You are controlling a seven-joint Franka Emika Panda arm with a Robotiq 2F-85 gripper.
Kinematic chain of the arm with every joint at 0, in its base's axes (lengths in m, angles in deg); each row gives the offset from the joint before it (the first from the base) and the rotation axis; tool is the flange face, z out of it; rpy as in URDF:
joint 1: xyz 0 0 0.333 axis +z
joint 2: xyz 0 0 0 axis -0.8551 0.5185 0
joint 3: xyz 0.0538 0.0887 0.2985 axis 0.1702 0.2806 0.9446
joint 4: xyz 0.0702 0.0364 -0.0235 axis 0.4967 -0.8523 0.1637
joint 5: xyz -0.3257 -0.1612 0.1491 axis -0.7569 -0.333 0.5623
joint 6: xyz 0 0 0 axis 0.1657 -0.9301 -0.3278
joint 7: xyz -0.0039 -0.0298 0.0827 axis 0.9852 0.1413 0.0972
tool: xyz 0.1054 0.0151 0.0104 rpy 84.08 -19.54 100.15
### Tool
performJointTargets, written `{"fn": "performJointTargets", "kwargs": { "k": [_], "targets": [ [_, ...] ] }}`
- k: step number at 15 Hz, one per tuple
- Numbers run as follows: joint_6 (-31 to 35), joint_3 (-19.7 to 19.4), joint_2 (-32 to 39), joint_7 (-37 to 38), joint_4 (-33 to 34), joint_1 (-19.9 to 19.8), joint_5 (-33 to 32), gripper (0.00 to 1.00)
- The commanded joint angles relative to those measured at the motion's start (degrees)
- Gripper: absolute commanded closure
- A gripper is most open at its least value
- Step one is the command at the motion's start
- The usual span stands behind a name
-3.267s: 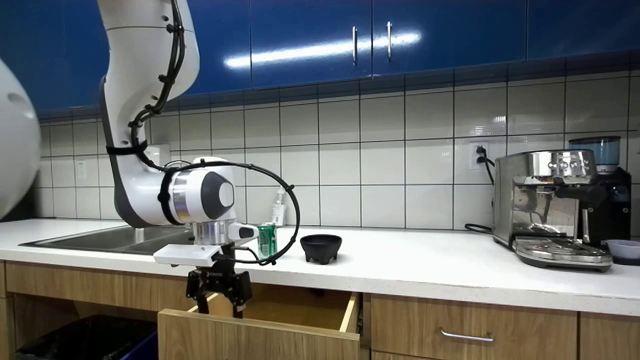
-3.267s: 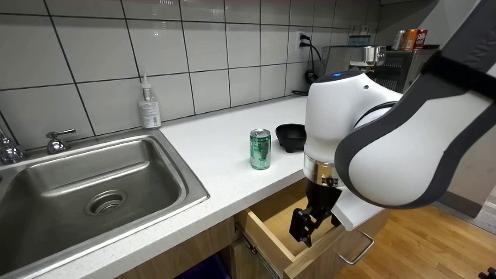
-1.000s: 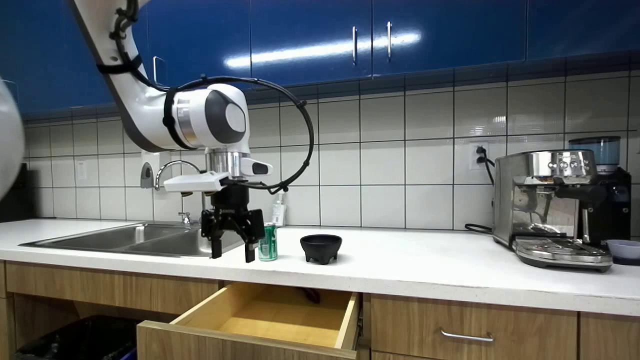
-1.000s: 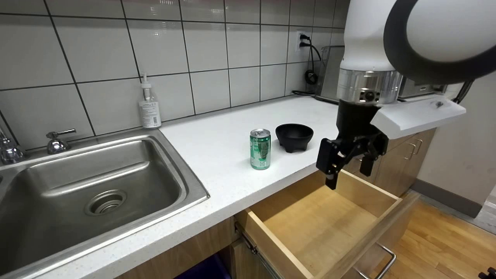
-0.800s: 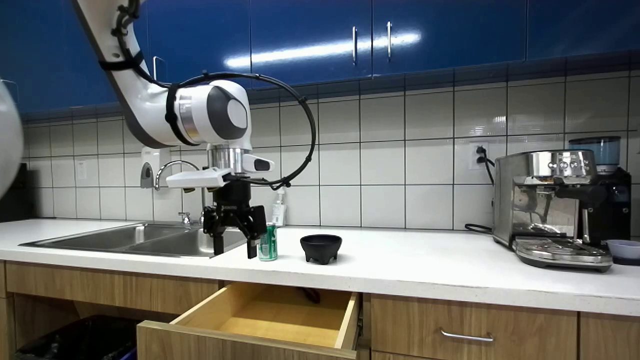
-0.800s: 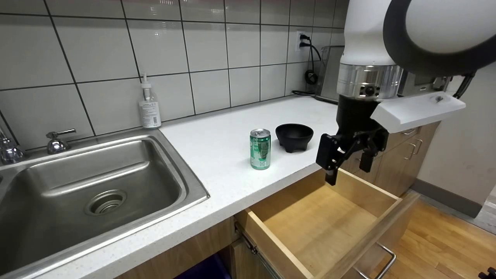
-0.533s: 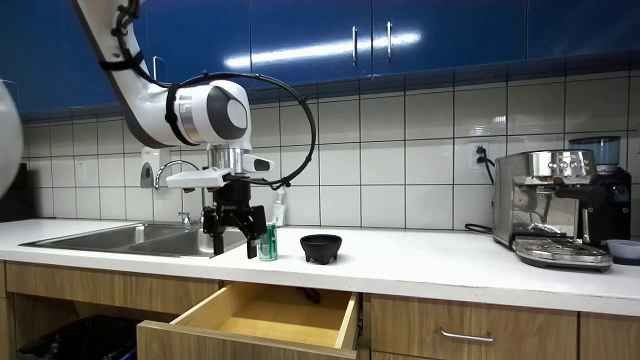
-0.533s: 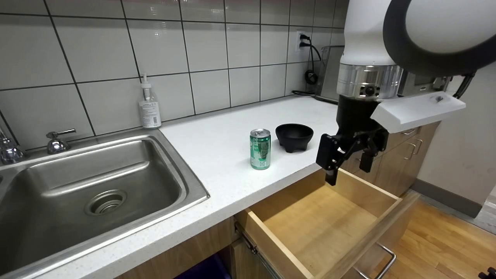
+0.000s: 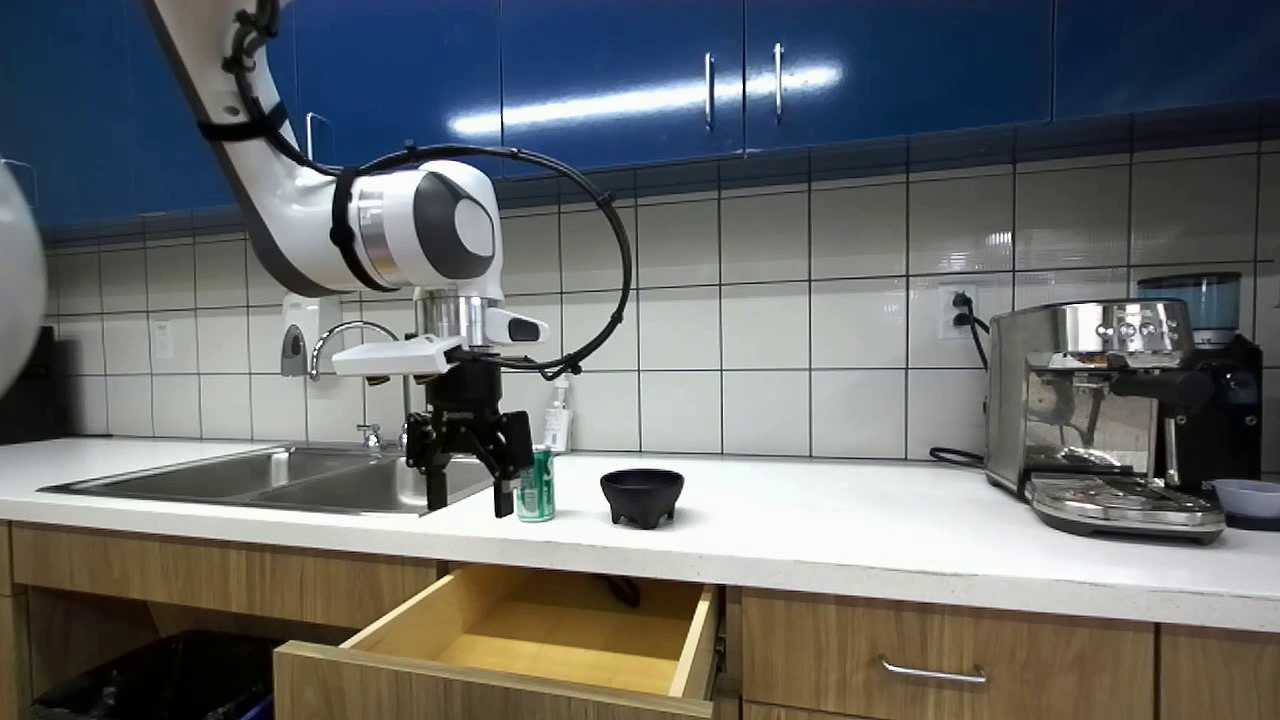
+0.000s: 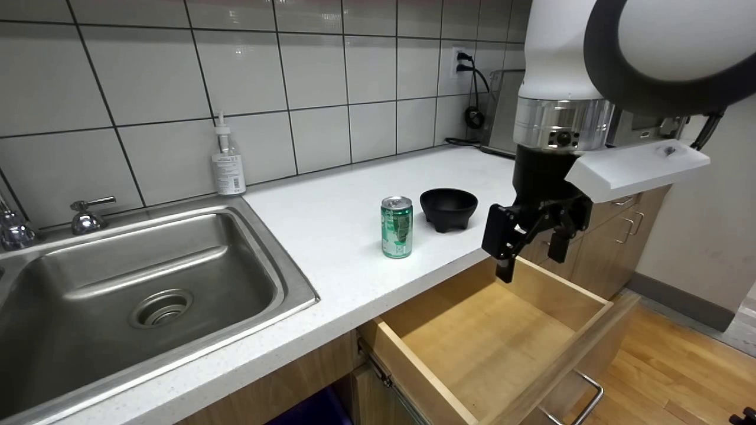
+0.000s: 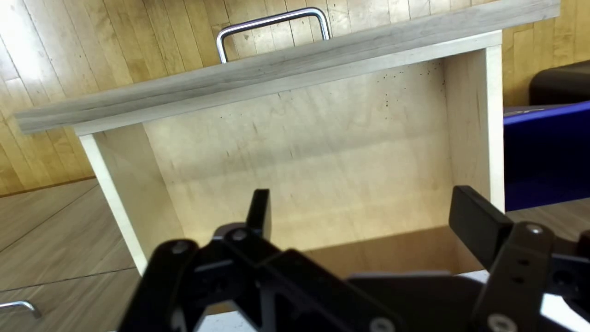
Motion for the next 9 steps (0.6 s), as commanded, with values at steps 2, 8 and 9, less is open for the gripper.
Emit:
{"fn": "performJointTargets", "kwargs": {
  "k": [2, 8, 9],
  "targets": [
    [-0.1, 1.7, 0.0, -0.2, 0.1, -1.7, 0.3, 0.00],
    [-0.7, 0.9, 0.1, -2.1, 1.4, -2.5, 2.1, 0.00],
    [-0.7, 0.9, 0.3, -2.2, 1.8, -2.7, 1.7, 0.00]
  ]
}}
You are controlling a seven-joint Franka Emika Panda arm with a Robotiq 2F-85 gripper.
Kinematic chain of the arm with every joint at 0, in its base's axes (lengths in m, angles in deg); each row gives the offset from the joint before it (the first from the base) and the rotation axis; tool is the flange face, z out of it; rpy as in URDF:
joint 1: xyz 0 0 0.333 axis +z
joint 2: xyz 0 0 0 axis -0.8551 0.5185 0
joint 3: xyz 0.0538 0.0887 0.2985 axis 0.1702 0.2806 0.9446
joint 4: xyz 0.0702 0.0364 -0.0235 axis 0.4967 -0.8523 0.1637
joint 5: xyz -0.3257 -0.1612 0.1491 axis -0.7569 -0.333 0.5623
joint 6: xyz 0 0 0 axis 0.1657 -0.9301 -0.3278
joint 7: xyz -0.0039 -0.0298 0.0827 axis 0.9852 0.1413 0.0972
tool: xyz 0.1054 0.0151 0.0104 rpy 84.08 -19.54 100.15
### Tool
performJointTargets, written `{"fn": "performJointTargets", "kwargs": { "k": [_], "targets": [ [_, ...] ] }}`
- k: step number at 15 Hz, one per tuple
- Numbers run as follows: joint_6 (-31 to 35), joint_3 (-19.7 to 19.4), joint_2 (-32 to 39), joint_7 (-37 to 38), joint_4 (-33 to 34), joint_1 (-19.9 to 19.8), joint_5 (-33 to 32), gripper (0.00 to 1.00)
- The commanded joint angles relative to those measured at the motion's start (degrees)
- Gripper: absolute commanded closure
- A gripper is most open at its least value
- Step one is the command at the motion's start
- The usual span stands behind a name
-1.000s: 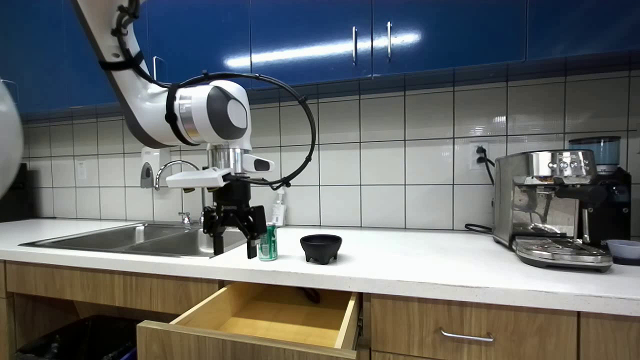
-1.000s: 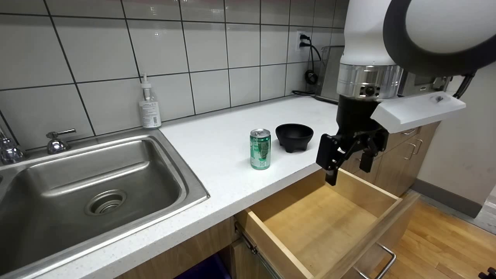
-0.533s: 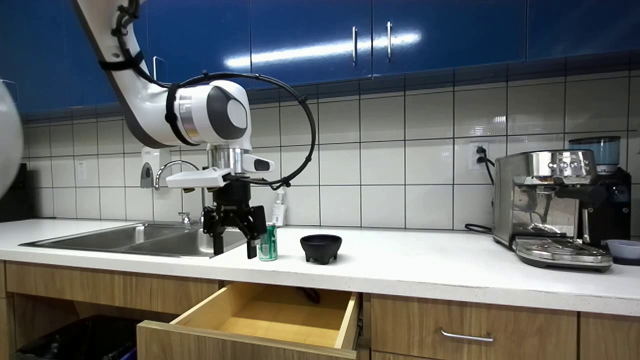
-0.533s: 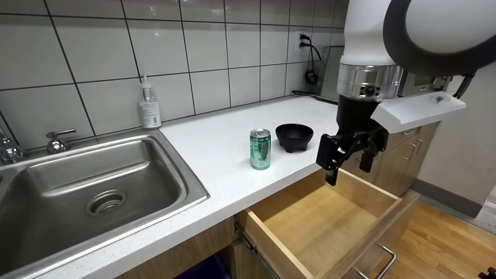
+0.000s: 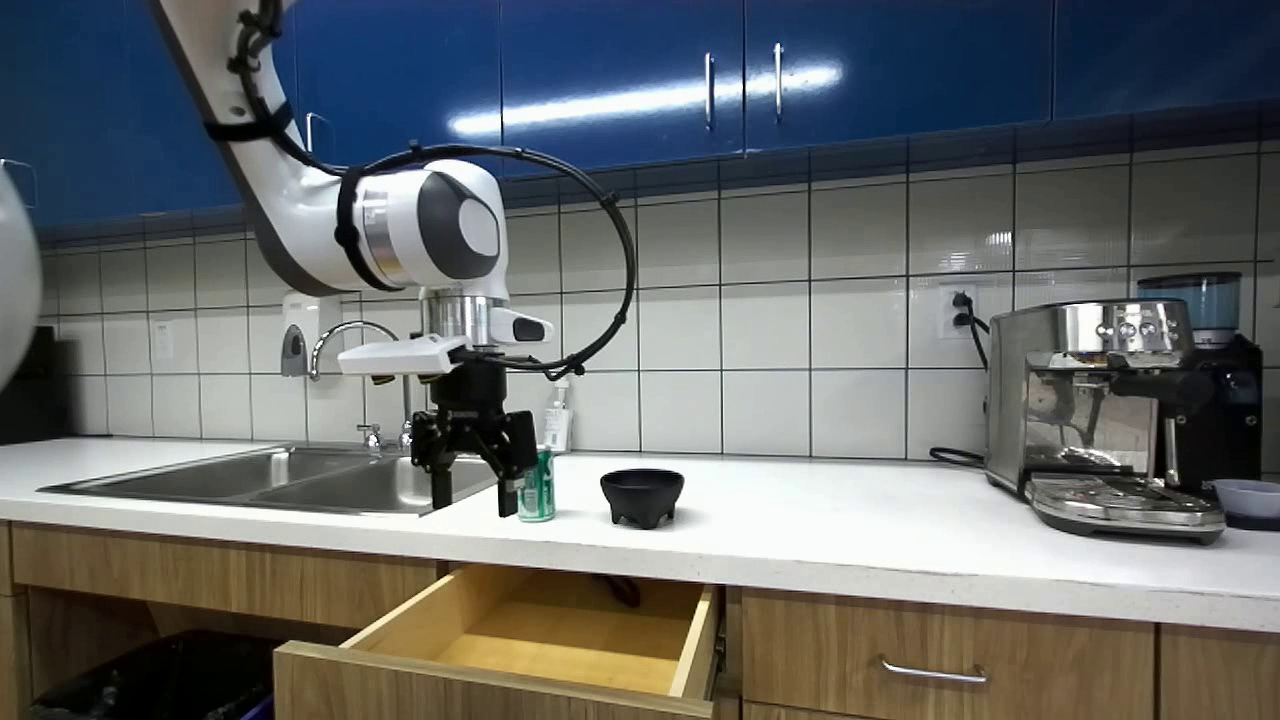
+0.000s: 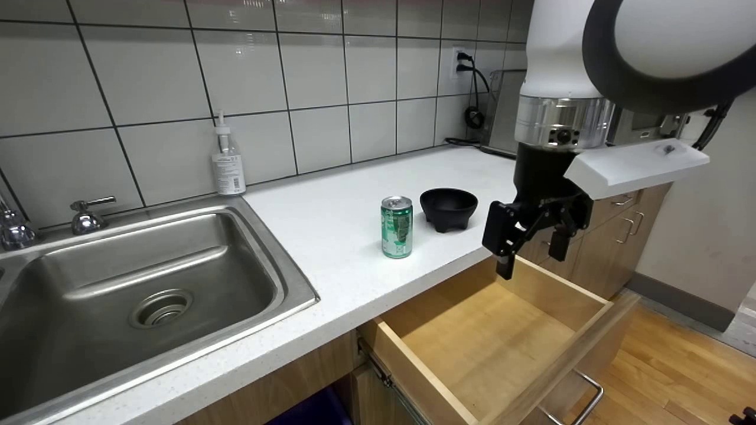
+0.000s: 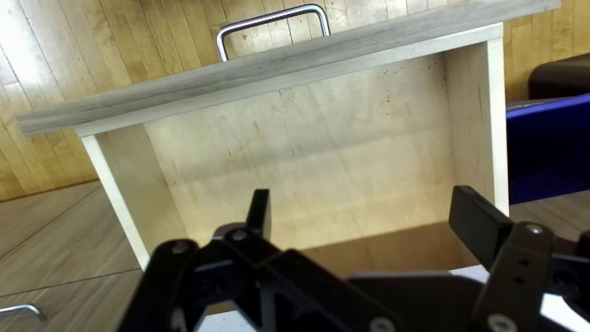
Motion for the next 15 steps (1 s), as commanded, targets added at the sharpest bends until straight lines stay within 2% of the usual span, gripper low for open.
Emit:
{"fn": "performJointTargets", "kwargs": {
  "k": [1, 10, 15],
  "targets": [
    [-0.5, 0.8, 0.3, -2.0, 1.9, -2.2, 0.9, 0.00],
    [0.0, 2.0, 2.3, -1.3, 7.0, -2.2, -0.2, 0.00],
    [1.7, 2.8, 4.9, 1.5, 10.9, -2.2, -4.4, 0.00]
  ]
}}
